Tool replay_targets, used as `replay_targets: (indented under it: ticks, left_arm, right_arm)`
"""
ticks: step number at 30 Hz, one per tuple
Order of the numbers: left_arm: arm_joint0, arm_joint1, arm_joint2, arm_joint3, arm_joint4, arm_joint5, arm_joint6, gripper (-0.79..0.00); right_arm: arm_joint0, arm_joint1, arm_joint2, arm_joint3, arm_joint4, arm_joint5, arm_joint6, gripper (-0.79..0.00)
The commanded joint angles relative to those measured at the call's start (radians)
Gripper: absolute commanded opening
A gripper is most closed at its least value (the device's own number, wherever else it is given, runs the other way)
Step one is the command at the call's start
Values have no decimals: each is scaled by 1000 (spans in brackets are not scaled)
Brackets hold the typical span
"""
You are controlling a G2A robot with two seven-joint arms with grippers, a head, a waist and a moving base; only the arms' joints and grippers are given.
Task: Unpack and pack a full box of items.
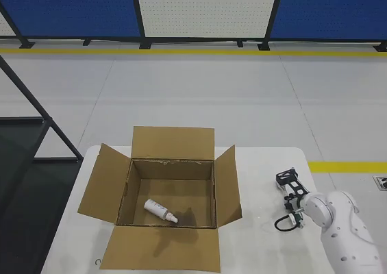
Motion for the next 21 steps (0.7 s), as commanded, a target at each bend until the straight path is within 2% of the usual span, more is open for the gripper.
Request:
replay_targets:
  ticks: [1,7,10,14,16,17,18,19,20,21]
  left_arm:
    - [0,0,0,0,0,0,0,0]
    - [0,0,0,0,0,0,0,0]
    - [0,0,0,0,0,0,0,0]
    - [0,0,0,0,0,0,0,0]
    - [-3,0,1,-3,3,2,1,0]
    - [-5,0,0,-3,5,3,0,0]
    - [-5,-1,-2,-3,4,2,-1,0]
    - [-4,-1,-4,-2,3,2,-1,0]
    - [-3,-2,-8,0,2,0,-1,0]
    - [-2,-3,-12,2,0,-2,-2,0]
  right_arm:
    - [-2,2,2,-6,2,-1,3,-653]
    - [-14,10,16,-42,29,-5,8,-656]
    - [-37,16,40,-118,74,-33,9,-619]
    - [-105,28,84,-316,140,-75,34,-508]
    - [-135,32,102,-410,177,-87,50,-409]
    - [-152,35,106,-471,200,-97,59,-296]
    - [-162,36,109,-513,218,-98,62,-142]
    - [-167,36,110,-540,229,-97,64,-49]
    - [-174,37,107,-581,240,-96,66,0]
    - [-179,38,103,-619,252,-97,66,0]
